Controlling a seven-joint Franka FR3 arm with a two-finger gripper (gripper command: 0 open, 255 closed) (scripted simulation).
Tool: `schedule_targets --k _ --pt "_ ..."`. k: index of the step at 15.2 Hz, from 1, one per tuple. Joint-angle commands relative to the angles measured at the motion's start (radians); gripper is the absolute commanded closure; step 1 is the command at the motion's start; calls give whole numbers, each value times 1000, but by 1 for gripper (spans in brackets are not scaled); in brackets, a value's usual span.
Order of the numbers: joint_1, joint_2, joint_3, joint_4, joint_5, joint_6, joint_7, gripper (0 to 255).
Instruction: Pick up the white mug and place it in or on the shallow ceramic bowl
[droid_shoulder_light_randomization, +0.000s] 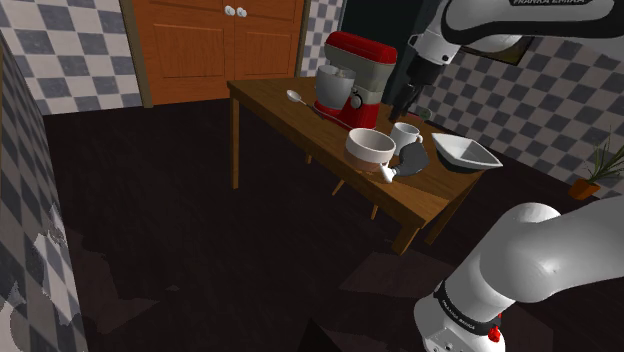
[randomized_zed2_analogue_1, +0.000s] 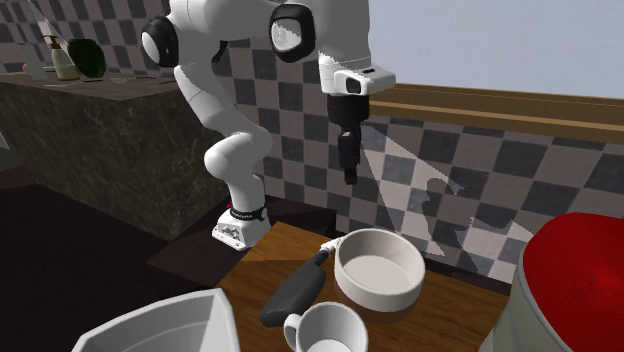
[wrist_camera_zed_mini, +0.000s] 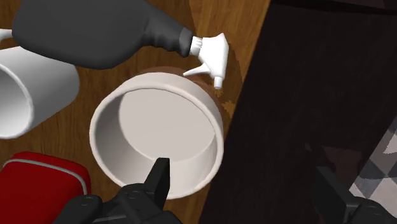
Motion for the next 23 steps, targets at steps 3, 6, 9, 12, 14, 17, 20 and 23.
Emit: schedule_targets --k 3,6,9,12,14,17,20,23 --pt "-18 91 -74 23 -16 62 -72 0" --pt "-26 170 -131 54 -17 104 -129 0" --pt "-32 256 -187 95 -5 143 -190 0" --pt "-37 351 -242 145 22 177 -257 0" --pt "-42 419 -277 183 50 197 -305 0" --pt "-55 528 -323 250 106 219 -382 0" --pt "-61 564 -331 249 128 248 -405 0" --pt "-61 584 -332 228 143 286 -416 0"
